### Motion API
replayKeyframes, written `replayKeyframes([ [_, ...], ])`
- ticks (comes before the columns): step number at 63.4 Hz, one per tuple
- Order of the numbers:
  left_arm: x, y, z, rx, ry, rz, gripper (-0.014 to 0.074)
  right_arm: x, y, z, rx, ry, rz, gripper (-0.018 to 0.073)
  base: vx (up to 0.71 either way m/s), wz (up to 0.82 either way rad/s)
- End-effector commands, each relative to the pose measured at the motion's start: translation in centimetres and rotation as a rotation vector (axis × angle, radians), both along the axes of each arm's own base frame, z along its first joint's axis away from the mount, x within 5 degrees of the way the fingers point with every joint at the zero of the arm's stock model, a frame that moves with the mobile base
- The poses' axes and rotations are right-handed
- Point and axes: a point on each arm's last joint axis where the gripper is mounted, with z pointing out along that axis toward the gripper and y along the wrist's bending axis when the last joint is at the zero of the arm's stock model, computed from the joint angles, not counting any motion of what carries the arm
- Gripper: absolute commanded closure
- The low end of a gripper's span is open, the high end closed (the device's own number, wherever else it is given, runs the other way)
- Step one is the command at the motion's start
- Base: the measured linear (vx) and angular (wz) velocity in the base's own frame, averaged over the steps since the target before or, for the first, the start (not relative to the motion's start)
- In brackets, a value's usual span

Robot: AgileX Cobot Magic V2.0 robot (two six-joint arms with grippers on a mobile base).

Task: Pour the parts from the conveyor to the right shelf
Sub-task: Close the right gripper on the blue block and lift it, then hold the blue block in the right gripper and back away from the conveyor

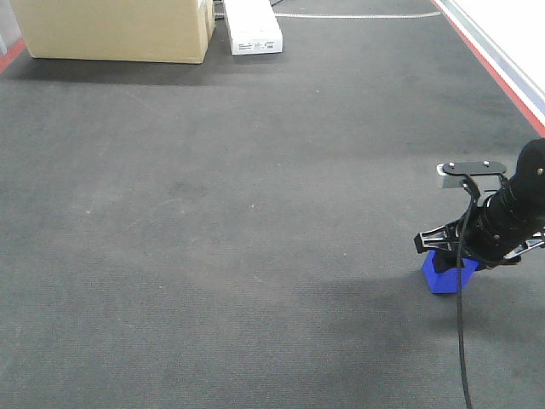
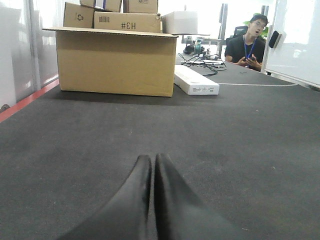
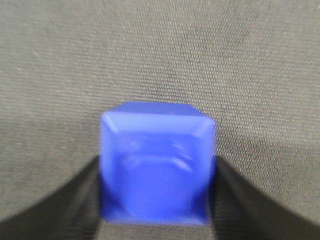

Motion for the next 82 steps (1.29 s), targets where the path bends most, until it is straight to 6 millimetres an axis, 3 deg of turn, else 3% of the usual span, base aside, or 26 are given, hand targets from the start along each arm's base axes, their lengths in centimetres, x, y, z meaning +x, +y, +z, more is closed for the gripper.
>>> replayKeyframes([
  [1, 0.0, 0.0, -0.3, -0.013, -0.058, -0.002, 0.0602, 0.6, -0.3, 1.8, -0.023, -0.101, 0.009, 0.0324, 0.00, 0.00],
  [12, 0.0, 0.0, -0.3, -0.013, -0.058, -0.002, 0.0602, 0.5, -0.3, 3.7, -0.021, -0.194, 0.005, 0.0577, 0.00, 0.00],
  [23, 0.0, 0.0, -0.3, -0.013, -0.058, -0.002, 0.0602, -1.4, -0.4, 7.3, -0.040, -0.333, 0.013, 0.0568, 0.00, 0.00],
  [44, 0.0, 0.0, -0.3, -0.013, -0.058, -0.002, 0.0602, -11.9, -0.5, 11.3, 0.015, -0.815, -0.035, 0.0567, 0.00, 0.00],
  [66, 0.0, 0.0, -0.3, -0.013, -0.058, -0.002, 0.0602, -21.7, -0.6, 11.1, 0.034, -1.116, -0.046, 0.0567, 0.00, 0.00],
  [82, 0.0, 0.0, -0.3, -0.013, -0.058, -0.002, 0.0602, -25.9, -0.6, 9.2, 0.042, -1.170, -0.038, 0.0567, 0.00, 0.00],
])
